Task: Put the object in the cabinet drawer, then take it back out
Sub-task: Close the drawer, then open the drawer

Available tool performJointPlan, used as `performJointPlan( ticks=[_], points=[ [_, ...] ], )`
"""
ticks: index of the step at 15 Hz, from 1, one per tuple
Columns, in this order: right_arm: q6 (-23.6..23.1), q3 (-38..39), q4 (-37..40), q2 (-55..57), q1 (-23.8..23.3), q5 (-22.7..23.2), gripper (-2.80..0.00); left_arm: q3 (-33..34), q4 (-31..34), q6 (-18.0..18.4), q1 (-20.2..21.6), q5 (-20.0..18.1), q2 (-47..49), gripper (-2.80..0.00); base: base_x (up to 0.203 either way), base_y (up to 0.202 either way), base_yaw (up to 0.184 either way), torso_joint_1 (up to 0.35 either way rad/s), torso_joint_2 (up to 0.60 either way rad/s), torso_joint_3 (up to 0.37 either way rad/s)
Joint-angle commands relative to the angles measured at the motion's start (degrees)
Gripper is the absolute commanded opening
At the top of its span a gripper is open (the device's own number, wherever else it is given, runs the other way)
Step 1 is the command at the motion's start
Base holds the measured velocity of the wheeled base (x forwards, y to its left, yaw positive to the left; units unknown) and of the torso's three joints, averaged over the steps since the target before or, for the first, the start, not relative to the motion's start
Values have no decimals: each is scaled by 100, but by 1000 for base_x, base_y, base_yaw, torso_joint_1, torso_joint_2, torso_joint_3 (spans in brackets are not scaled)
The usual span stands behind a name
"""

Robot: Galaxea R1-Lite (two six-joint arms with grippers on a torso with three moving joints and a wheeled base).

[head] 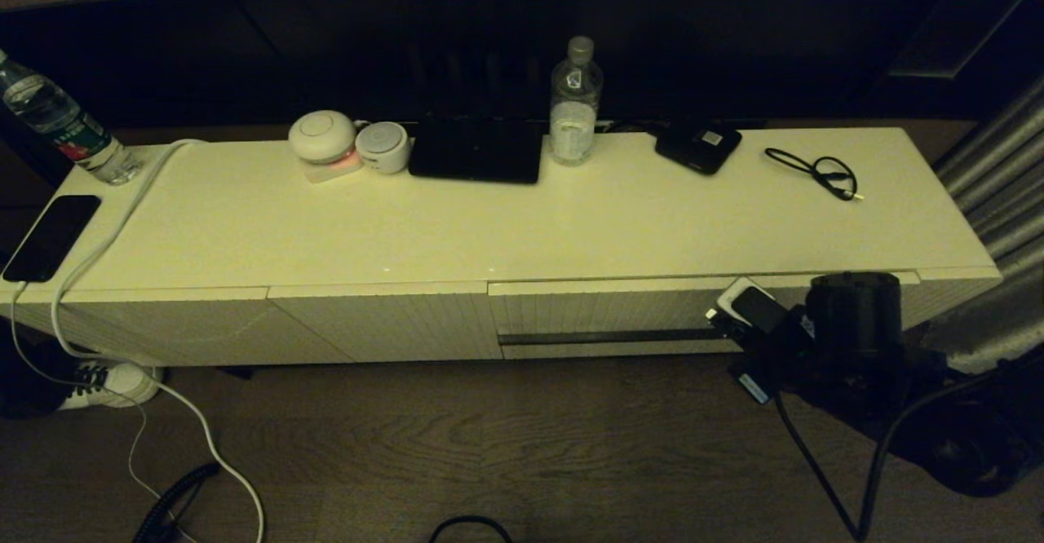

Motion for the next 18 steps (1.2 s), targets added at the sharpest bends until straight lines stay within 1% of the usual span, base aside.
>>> performJointPlan(
  ticks=[1,4,6,9,10,13,15,16,18],
  points=[
    [-99,619,344,-1025,239,-1,-280,0,-2,-7,2,2,-9,-280,0,0,0,0,0,0],
    [-152,1038,1439,-2074,536,1,-280,8,-2,-7,2,2,-9,-280,0,0,0,0,0,0],
    [-169,1093,2573,-2853,668,-2,-280,0,-2,-7,2,2,-9,-280,0,0,0,0,0,0],
    [-243,974,4272,-3796,769,-4,-280,0,-2,-7,2,2,-9,-280,0,0,0,0,0,0],
    [-334,975,4568,-3989,791,3,-280,7,-2,-7,2,2,-9,-280,0,0,0,0,0,0],
    [-855,1096,5382,-4460,853,65,-280,0,-2,-7,2,2,-9,-280,0,0,0,0,0,0],
    [-1016,1108,5572,-4474,855,256,-280,0,-2,-7,2,2,-9,-280,0,0,0,0,0,0],
    [-1247,1108,5583,-4419,850,302,-280,6,-2,-7,2,2,-9,-280,0,0,0,0,0,0],
    [-1930,1140,5573,-4265,841,465,-280,0,-2,-7,2,2,-9,-280,0,0,0,0,0,0]
  ],
)
